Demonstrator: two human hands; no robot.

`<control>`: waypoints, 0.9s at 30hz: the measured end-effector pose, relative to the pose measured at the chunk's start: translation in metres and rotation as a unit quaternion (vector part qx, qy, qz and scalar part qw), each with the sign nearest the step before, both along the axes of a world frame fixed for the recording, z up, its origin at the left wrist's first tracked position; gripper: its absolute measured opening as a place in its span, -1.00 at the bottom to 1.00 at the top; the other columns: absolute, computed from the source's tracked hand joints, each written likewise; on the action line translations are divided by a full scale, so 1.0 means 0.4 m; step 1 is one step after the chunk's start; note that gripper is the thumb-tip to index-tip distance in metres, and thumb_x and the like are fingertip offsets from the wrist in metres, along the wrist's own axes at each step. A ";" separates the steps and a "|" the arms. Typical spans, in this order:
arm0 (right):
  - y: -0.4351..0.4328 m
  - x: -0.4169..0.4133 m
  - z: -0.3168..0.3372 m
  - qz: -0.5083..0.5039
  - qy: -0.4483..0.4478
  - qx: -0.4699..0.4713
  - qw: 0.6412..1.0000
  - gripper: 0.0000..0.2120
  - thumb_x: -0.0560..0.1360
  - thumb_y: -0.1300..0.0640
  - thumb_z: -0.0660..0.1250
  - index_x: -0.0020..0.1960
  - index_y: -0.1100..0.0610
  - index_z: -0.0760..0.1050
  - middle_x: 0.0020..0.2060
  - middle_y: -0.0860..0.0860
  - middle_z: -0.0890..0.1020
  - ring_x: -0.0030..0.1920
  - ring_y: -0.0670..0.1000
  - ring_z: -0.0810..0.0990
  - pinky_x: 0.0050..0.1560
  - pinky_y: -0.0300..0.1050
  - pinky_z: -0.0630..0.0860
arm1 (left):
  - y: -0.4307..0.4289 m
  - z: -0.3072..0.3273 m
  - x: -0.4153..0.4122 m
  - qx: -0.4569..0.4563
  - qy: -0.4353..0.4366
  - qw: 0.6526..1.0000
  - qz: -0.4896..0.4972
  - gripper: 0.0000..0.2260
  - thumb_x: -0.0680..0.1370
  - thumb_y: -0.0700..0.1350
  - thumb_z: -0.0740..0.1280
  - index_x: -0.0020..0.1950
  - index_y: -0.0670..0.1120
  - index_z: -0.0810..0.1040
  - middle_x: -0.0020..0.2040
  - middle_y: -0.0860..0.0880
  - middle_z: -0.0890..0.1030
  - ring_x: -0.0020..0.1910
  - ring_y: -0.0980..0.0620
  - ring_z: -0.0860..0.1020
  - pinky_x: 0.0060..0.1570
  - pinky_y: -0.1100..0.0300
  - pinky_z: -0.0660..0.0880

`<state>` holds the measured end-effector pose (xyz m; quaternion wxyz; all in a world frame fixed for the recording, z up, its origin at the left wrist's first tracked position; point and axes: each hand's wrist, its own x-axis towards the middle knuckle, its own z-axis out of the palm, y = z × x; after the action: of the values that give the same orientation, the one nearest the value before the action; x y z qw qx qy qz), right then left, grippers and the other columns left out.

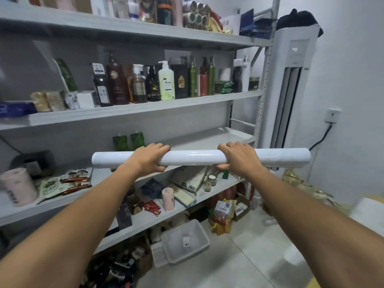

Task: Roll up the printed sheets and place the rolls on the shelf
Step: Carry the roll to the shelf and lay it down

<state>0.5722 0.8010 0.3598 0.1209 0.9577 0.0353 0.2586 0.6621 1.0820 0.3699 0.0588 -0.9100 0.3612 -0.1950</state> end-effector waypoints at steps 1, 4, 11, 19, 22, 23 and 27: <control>0.000 0.016 -0.004 -0.006 0.002 0.004 1.000 -0.52 0.39 -0.29 0.31 0.16 -0.01 0.38 -0.03 -0.02 0.56 -0.08 0.03 0.52 -0.07 -0.07 0.44 | -0.004 -0.002 0.020 0.001 -0.005 1.000 -0.004 -0.63 0.42 0.08 0.35 0.13 -0.01 0.35 0.02 -0.01 0.48 -0.05 -0.02 0.44 -0.20 0.12 0.44; 0.004 0.070 -0.010 -0.016 0.001 0.006 1.000 -0.52 0.39 -0.28 0.31 0.17 0.00 0.38 -0.02 -0.01 0.56 -0.06 0.05 0.53 -0.06 -0.06 0.41 | -0.013 -0.017 0.084 0.000 -0.014 1.000 -0.007 -0.65 0.42 0.07 0.34 0.12 -0.01 0.34 0.02 -0.01 0.46 -0.04 -0.04 0.43 -0.24 0.15 0.32; 0.003 0.238 -0.026 -0.034 0.007 0.012 0.999 -0.53 0.39 -0.27 0.33 0.14 0.01 0.39 -0.02 0.01 0.55 -0.02 0.07 0.51 -0.11 -0.07 0.29 | -0.038 -0.052 0.273 -0.003 -0.002 1.000 -0.004 -0.67 0.42 0.03 0.34 0.10 -0.01 0.32 0.02 -0.01 0.46 -0.04 -0.04 0.43 -0.23 0.14 0.37; -0.101 0.492 -0.039 -0.054 0.014 0.038 0.998 -0.50 0.39 -0.29 0.29 0.18 -0.01 0.40 -0.02 0.00 0.56 -0.03 0.05 0.51 -0.05 -0.07 0.34 | -0.156 -0.058 0.564 0.004 0.009 1.000 -0.025 -0.65 0.40 0.04 0.36 0.11 0.01 0.33 0.02 0.00 0.48 -0.04 -0.03 0.45 -0.13 0.07 0.50; -0.153 0.577 -0.024 -0.057 0.006 0.040 0.998 -0.52 0.39 -0.29 0.29 0.16 -0.01 0.42 -0.02 0.00 0.56 -0.02 0.05 0.51 -0.07 -0.07 0.31 | -0.213 -0.038 0.656 0.014 0.006 0.999 -0.033 -0.66 0.43 0.04 0.33 0.12 0.00 0.32 0.03 0.00 0.46 -0.02 -0.04 0.44 -0.20 0.13 0.40; -0.170 0.608 -0.021 -0.058 0.003 0.035 0.998 -0.53 0.39 -0.30 0.29 0.14 -0.01 0.43 -0.03 -0.01 0.56 -0.03 0.05 0.52 -0.10 -0.08 0.29 | -0.232 -0.033 0.686 0.014 0.005 0.999 -0.034 -0.67 0.44 0.04 0.32 0.12 0.00 0.32 0.04 -0.01 0.45 -0.01 -0.04 0.44 -0.21 0.14 0.35; -0.227 0.727 -0.019 -0.074 -0.005 0.022 0.997 -0.53 0.37 -0.32 0.29 0.08 0.00 0.43 -0.07 0.00 0.57 -0.06 0.07 0.52 -0.16 -0.07 0.24 | -0.289 -0.029 0.802 0.015 -0.003 0.999 -0.028 -0.67 0.44 0.04 0.30 0.13 -0.02 0.32 0.04 -0.01 0.44 0.01 -0.05 0.43 -0.24 0.14 0.27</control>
<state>0.8630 0.7101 0.3523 0.1185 0.9589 -0.0423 0.2545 0.9830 0.9663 0.3581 0.0680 -0.8980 0.3893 -0.1935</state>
